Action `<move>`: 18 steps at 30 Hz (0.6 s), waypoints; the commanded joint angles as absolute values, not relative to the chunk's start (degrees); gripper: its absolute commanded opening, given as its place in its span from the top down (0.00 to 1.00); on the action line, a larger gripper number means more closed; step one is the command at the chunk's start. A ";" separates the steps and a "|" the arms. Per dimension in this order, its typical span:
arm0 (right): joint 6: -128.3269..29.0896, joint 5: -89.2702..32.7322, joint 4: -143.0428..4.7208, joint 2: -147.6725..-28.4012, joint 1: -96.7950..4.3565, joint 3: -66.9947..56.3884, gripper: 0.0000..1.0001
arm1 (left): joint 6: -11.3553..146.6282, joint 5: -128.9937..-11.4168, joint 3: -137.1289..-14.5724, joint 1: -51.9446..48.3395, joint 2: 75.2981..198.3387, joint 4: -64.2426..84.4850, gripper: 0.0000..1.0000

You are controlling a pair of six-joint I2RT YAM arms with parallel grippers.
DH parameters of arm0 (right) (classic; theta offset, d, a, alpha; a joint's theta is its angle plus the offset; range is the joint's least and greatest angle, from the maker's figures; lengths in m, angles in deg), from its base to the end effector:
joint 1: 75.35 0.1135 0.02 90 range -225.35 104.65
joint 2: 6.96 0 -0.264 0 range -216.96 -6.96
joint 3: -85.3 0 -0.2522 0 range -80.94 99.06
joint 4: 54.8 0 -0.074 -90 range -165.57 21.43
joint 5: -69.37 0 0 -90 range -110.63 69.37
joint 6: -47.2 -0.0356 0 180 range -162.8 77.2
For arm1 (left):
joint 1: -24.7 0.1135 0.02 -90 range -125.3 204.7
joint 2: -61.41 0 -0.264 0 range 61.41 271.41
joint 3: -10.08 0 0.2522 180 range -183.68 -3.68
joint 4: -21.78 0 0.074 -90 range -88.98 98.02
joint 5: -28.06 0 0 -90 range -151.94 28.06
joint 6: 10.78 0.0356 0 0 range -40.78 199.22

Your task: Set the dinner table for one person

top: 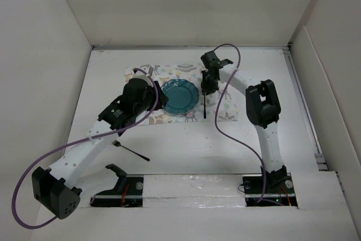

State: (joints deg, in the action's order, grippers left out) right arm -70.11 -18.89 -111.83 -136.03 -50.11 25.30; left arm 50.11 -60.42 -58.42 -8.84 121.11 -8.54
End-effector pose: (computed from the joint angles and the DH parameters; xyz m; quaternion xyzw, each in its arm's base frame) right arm 0.4345 0.2036 0.1785 0.0208 0.9780 0.0783 0.1922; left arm 0.1989 -0.1307 0.3398 0.0245 0.8263 -0.2831 0.4863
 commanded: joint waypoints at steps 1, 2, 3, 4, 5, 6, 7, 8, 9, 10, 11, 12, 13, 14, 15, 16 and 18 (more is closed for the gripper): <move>-69.79 -16.67 -111.90 -135.46 -49.86 28.31 0.73 | 49.77 -60.54 -57.91 -8.79 119.25 -7.36 0.70; -69.70 -16.59 -111.98 -135.02 -49.86 28.31 0.69 | 49.86 -60.45 -58.17 -8.79 119.24 -7.45 0.70; -69.79 -16.67 -112.16 -134.32 -49.86 28.48 0.64 | 50.38 -59.84 -58.96 -8.79 119.33 -7.71 0.70; -69.70 -16.76 -112.51 -132.57 -49.86 28.57 0.63 | 50.74 -59.49 -59.66 -8.79 119.51 -8.06 0.70; -69.52 -16.67 -112.60 -131.25 -49.34 28.31 0.60 | 51.26 -59.05 -60.71 -8.79 119.42 -8.85 0.70; -69.35 -15.98 -112.60 -129.93 -49.33 28.05 0.56 | 52.49 -57.83 -63.07 -8.79 119.94 -9.55 0.70; -69.00 -15.62 -112.69 -128.35 -49.33 27.61 0.56 | 53.11 -57.12 -64.57 -8.79 120.03 -10.17 0.70; -69.00 -15.27 -112.60 -124.94 -48.81 26.91 0.56 | 53.72 -56.50 -66.42 -8.79 120.30 -11.57 0.70; -69.00 -15.27 -112.16 -122.99 -48.19 24.73 0.61 | 54.68 -55.28 -70.35 -8.79 120.47 -12.28 0.71; -69.00 -15.88 -110.42 -120.88 -47.58 23.14 0.72 | 55.04 -55.00 -72.39 -8.79 120.82 -12.98 0.76; -68.82 -16.66 -109.01 -116.42 -46.79 21.04 0.84 | 55.13 -54.83 -74.76 -8.79 120.91 -14.29 0.82; -68.82 -19.54 -106.91 -114.38 -44.08 16.14 1.00 | 55.05 -55.00 -78.61 -8.79 120.91 -14.65 0.93; -69.08 -20.10 -102.19 -112.44 -42.23 13.57 1.00 | 54.26 -55.09 -80.39 -8.79 120.74 -14.83 0.99; -69.43 -22.54 -100.40 -110.86 -40.04 11.54 1.00 | 53.39 -55.35 -81.80 -8.79 120.22 -15.01 1.00; -69.61 -23.34 -98.99 -109.28 -34.97 9.35 1.00 | 52.33 -55.87 -83.99 -8.79 119.78 -15.01 1.00; -70.22 -23.35 -97.15 -109.26 -32.31 8.80 1.00 | 50.23 -56.05 -84.62 -8.79 119.25 -15.18 1.00; -70.66 -22.57 -95.73 -111.00 -27.29 8.89 1.00 | 48.64 -55.97 -85.85 -8.79 117.06 -16.24 1.00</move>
